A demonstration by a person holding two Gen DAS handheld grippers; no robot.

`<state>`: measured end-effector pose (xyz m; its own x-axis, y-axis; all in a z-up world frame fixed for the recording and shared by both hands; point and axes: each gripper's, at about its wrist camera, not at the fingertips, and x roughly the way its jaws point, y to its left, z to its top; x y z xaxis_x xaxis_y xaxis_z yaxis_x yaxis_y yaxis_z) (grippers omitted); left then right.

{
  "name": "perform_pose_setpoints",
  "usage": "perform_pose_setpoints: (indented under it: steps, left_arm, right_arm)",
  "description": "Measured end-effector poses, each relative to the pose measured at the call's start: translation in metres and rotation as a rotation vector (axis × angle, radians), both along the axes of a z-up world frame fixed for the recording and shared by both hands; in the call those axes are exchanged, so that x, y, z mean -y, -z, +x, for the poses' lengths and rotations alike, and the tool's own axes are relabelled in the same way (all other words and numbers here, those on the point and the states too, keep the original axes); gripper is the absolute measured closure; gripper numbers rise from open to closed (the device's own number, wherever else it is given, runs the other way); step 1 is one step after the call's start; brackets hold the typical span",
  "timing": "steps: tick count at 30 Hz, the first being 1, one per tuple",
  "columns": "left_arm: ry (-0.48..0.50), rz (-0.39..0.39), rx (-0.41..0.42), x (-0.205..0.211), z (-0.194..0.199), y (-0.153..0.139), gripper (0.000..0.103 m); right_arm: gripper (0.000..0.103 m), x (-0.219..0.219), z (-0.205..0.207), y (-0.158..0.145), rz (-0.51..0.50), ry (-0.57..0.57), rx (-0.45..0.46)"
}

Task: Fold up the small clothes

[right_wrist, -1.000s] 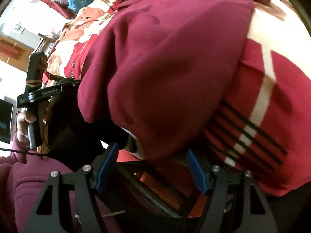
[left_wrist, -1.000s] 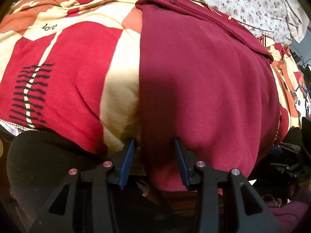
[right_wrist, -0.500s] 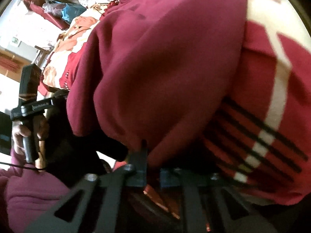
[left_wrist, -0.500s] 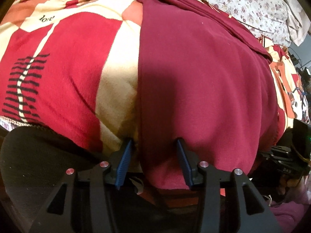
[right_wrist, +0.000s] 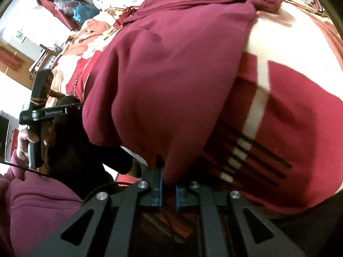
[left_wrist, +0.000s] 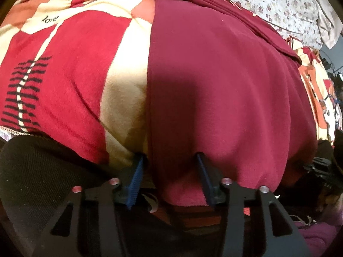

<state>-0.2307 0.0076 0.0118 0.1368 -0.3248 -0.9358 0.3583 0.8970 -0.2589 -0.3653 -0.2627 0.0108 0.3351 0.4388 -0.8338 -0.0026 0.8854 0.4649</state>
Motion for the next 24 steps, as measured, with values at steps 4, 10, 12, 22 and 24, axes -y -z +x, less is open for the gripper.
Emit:
perform_pose_setpoints:
  steps: [4,10,12,22,24]
  left_arm:
    - [-0.013,-0.028,-0.013,-0.005,0.0,-0.002,0.103]
    - [-0.02,-0.112,-0.029,-0.021,0.0,-0.021,0.103]
    - [-0.031,-0.167,-0.027,-0.03,0.004,-0.035,0.103]
    - [-0.047,-0.292,0.089,-0.037,0.028,-0.099,0.103]
    - [-0.048,-0.311,0.105,-0.032,0.04,-0.107,0.103]
  right_arm:
    - [0.091,0.003,0.0,0.001,0.024,0.03,0.014]
    - [0.095,0.006,-0.001,-0.019,0.086,0.013,0.064]
    - [0.095,0.012,0.001,-0.034,0.107,0.021,0.102]
    - [0.095,0.053,0.029,-0.09,0.345,0.109,0.276]
    - [0.096,0.057,0.037,-0.095,0.345,0.119,0.299]
